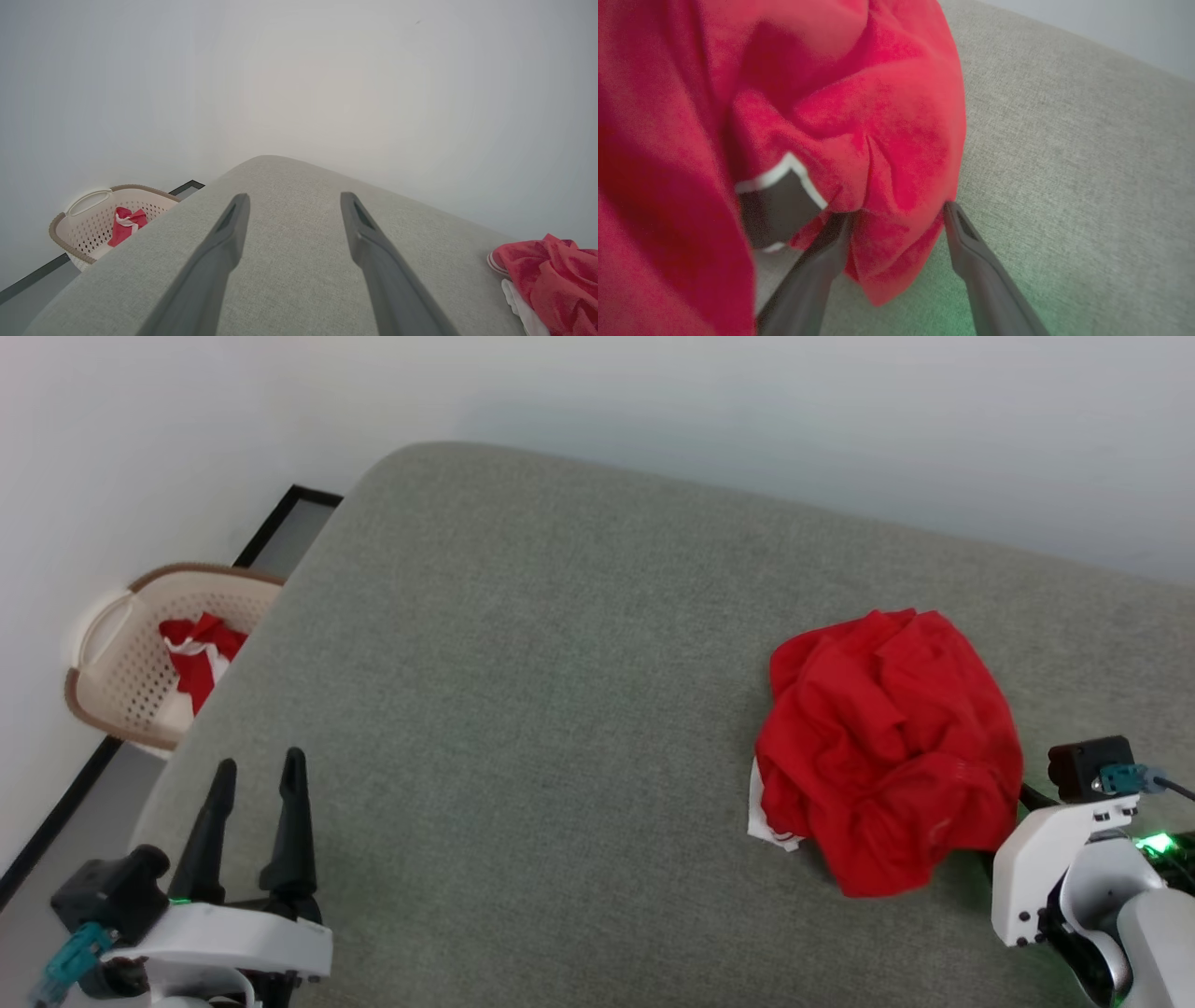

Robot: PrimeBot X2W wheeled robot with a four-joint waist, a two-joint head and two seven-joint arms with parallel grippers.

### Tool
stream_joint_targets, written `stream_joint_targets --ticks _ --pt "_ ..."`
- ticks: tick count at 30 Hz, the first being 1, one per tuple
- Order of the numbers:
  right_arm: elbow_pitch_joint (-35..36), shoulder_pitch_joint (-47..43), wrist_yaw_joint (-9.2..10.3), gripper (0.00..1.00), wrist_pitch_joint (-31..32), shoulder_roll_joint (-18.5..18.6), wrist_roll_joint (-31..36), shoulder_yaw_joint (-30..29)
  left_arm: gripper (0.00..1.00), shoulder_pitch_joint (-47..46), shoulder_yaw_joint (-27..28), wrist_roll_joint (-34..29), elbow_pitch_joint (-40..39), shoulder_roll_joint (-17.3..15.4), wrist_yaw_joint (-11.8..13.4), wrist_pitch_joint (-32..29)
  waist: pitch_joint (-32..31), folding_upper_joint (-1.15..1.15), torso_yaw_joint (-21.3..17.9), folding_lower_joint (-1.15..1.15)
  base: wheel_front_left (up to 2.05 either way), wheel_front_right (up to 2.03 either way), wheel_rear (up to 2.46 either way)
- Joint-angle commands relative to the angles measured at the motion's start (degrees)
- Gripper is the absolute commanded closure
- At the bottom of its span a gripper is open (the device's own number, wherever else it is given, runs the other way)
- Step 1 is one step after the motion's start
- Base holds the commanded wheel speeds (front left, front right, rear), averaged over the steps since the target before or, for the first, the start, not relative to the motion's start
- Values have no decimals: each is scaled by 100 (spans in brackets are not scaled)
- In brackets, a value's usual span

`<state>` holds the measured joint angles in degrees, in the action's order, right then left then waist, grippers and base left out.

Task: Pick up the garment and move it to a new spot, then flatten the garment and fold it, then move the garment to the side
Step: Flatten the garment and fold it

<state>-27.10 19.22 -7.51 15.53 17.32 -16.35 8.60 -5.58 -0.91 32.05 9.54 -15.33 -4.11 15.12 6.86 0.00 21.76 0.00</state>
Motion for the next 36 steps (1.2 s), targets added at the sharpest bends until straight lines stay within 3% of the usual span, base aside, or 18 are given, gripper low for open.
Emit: stream_joint_targets --ticks 1,10,22,30,36 --pt "-27 74 4 100 -43 28 -31 30 0 -48 25 -50 11 36 -32 -3 115 0 80 0 0 0 0" --pt "-7 388 4 100 10 245 -346 276 0 24 394 -284 51 231 -202 -2 122 0 -176 0 0 0 0" --pt "1329 -485 4 100 669 823 -674 -333 0 169 576 -476 51 204 -284 -3 -68 0 -847 0 0 0 0" --pt "1771 -1531 4 100 985 754 -525 -1051 0 139 504 -528 138 121 -304 -3 -147 0 -1237 0 0 0 0" --pt "1522 -1797 4 100 913 502 -443 -1180 0 27 402 -537 236 79 -318 -3 -162 0 -1413 0 0 0 0"
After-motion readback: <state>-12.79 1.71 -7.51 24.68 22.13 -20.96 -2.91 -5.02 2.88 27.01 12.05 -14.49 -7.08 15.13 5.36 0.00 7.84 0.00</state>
